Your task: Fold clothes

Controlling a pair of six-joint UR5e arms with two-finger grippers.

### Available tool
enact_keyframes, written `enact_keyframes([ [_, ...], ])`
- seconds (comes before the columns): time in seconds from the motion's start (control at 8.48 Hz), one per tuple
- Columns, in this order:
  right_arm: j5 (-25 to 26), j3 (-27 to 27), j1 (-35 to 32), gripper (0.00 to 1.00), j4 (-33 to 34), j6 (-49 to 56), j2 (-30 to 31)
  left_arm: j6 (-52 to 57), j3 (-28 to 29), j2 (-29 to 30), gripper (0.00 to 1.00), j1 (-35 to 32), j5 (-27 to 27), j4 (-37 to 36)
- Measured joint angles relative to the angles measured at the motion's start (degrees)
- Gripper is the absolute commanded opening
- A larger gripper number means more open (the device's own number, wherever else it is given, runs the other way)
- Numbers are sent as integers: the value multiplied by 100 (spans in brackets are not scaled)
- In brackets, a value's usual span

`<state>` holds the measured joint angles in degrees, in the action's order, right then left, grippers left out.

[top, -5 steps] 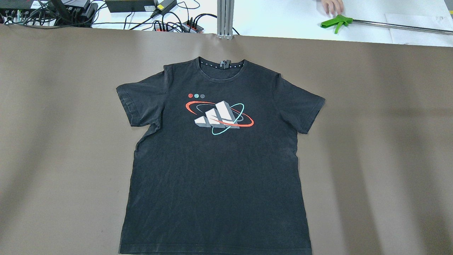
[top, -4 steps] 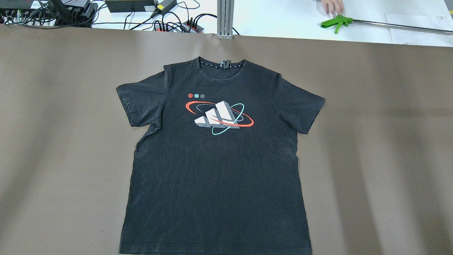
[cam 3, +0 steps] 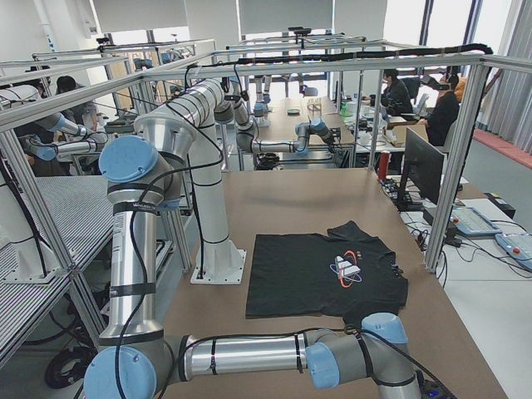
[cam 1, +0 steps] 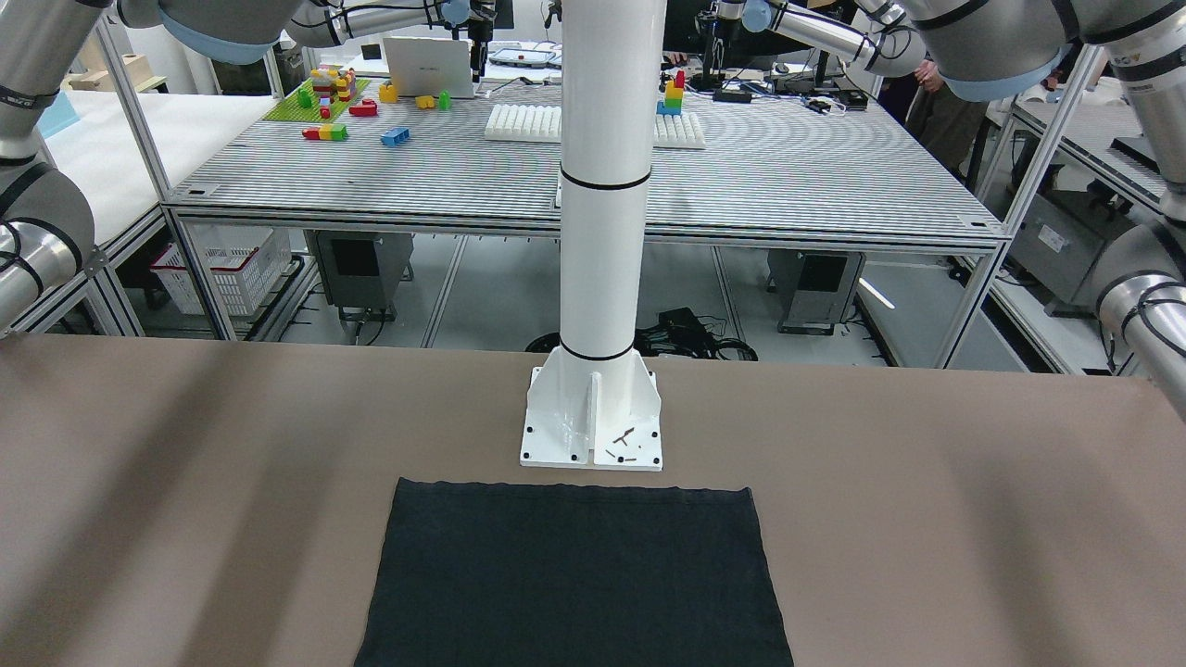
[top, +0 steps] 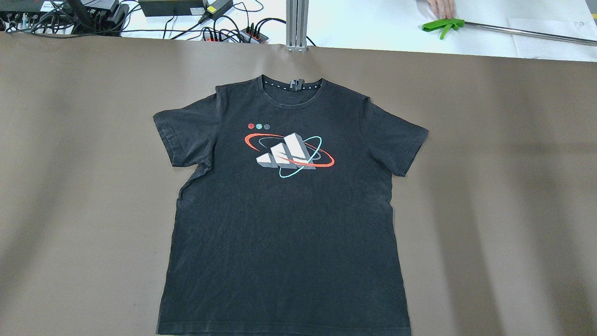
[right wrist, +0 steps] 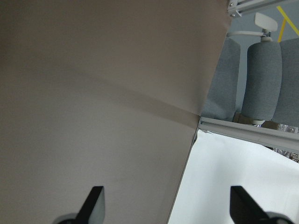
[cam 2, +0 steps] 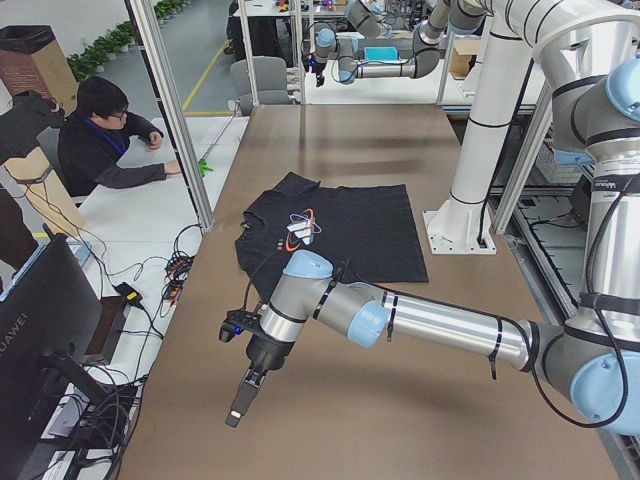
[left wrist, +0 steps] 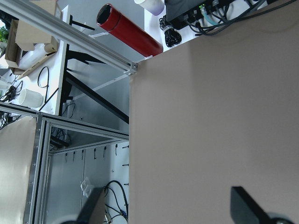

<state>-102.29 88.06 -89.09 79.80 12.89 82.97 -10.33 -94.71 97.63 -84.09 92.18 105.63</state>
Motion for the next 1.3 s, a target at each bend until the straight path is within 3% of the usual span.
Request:
enact_keyframes([
  [0.47, -47, 36, 6, 94, -52, -223, 7, 46, 26, -60, 95, 0, -187, 69],
  [1.3, -72, 51, 14, 94, -187, -229, 0, 56, 2, -51, 95, 6, 126, 92],
])
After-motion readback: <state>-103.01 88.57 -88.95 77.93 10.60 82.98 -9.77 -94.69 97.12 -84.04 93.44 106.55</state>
